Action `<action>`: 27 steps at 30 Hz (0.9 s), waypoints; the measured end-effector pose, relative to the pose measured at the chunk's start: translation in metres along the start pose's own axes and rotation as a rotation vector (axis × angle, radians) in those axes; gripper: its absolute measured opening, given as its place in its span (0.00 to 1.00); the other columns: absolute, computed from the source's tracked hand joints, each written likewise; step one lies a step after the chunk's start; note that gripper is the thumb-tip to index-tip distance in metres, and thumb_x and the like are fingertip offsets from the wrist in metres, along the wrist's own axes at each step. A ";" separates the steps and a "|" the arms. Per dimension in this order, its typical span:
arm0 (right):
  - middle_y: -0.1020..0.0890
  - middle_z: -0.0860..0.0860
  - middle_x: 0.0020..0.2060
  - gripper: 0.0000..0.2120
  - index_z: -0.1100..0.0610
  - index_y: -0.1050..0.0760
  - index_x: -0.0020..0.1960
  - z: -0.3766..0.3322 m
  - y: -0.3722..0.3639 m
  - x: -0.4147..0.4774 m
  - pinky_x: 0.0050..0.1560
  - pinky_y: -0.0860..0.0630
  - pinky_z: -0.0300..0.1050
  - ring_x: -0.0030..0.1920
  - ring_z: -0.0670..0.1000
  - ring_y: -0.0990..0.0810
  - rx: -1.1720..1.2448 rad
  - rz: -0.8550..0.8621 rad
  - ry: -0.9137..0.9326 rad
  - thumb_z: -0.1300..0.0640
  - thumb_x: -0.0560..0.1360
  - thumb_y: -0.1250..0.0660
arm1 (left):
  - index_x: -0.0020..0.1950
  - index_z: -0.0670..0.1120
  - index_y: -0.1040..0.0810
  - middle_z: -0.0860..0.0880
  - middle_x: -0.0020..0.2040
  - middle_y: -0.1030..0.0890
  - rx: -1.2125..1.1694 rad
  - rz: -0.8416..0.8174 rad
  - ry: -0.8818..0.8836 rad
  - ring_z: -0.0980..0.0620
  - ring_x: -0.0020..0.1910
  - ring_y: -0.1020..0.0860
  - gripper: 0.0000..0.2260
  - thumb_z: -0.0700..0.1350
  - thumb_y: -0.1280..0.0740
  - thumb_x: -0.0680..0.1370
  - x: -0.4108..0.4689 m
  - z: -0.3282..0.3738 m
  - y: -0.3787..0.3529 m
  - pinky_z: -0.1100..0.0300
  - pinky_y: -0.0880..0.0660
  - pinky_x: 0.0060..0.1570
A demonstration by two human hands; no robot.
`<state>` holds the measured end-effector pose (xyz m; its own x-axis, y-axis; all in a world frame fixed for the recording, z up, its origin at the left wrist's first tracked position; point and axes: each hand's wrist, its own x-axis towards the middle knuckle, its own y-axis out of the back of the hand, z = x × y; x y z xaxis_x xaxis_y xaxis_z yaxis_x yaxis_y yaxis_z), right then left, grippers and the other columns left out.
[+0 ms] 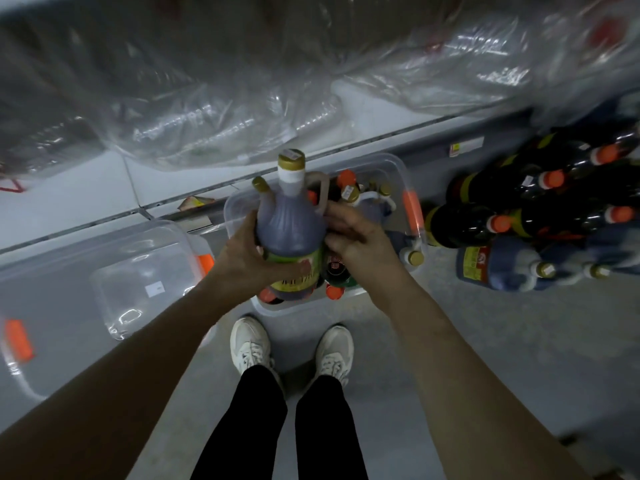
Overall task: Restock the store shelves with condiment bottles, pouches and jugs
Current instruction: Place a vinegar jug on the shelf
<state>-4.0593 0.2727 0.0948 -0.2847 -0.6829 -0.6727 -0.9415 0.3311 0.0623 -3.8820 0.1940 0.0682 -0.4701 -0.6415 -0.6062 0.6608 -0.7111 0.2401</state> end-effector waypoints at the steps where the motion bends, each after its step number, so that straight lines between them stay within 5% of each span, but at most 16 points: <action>1: 0.15 0.45 0.54 0.22 0.47 0.21 0.58 -0.007 0.002 -0.010 0.66 0.23 0.49 0.61 0.51 0.20 0.058 -0.027 -0.034 0.73 0.78 0.39 | 0.68 0.55 0.30 0.60 0.57 0.19 -0.060 -0.026 0.013 0.61 0.56 0.20 0.42 0.50 0.15 0.58 -0.011 0.009 0.005 0.66 0.21 0.48; 4: 0.15 0.49 0.56 0.17 0.50 0.21 0.63 -0.027 0.010 -0.045 0.50 0.19 0.40 0.57 0.50 0.16 0.161 -0.144 -0.118 0.66 0.81 0.39 | 0.69 0.53 0.28 0.56 0.59 0.18 -0.170 -0.087 0.030 0.56 0.58 0.19 0.41 0.50 0.15 0.59 -0.043 0.036 0.014 0.57 0.19 0.54; 9: 0.19 0.46 0.65 0.21 0.50 0.27 0.73 -0.077 0.023 -0.111 0.67 0.24 0.53 0.66 0.48 0.21 0.136 -0.273 -0.071 0.61 0.81 0.35 | 0.72 0.51 0.31 0.56 0.59 0.18 -0.222 -0.110 0.018 0.59 0.58 0.19 0.43 0.49 0.18 0.60 -0.096 0.096 0.031 0.61 0.20 0.52; 12: 0.18 0.47 0.64 0.22 0.51 0.27 0.72 -0.110 0.026 -0.148 0.65 0.22 0.49 0.65 0.47 0.21 0.114 -0.250 -0.030 0.60 0.79 0.32 | 0.72 0.49 0.33 0.57 0.58 0.17 -0.279 -0.103 -0.023 0.57 0.58 0.19 0.44 0.49 0.17 0.60 -0.129 0.132 0.037 0.63 0.20 0.50; 17: 0.17 0.52 0.61 0.20 0.56 0.26 0.71 -0.163 0.026 -0.212 0.58 0.18 0.46 0.60 0.49 0.17 0.122 -0.191 0.012 0.61 0.79 0.32 | 0.69 0.47 0.30 0.49 0.60 0.17 -0.338 -0.073 -0.077 0.50 0.59 0.19 0.41 0.57 0.20 0.61 -0.190 0.186 0.047 0.48 0.22 0.59; 23: 0.13 0.42 0.50 0.12 0.49 0.21 0.60 -0.218 0.027 -0.280 0.44 0.20 0.35 0.51 0.41 0.15 0.085 -0.174 0.098 0.59 0.78 0.30 | 0.65 0.52 0.26 0.53 0.55 0.15 -0.421 -0.039 -0.127 0.54 0.54 0.16 0.30 0.58 0.22 0.67 -0.257 0.243 0.062 0.64 0.21 0.46; 27: 0.13 0.46 0.50 0.13 0.48 0.21 0.59 -0.250 0.025 -0.313 0.46 0.19 0.39 0.52 0.46 0.14 0.087 -0.187 0.179 0.57 0.75 0.27 | 0.63 0.56 0.25 0.58 0.52 0.15 -0.439 -0.002 -0.194 0.56 0.50 0.16 0.25 0.54 0.24 0.68 -0.294 0.277 0.077 0.66 0.21 0.43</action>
<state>-4.0386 0.3320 0.4917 -0.1417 -0.8394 -0.5248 -0.9639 0.2377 -0.1199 -3.8555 0.2482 0.4750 -0.5446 -0.7119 -0.4434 0.8247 -0.5506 -0.1289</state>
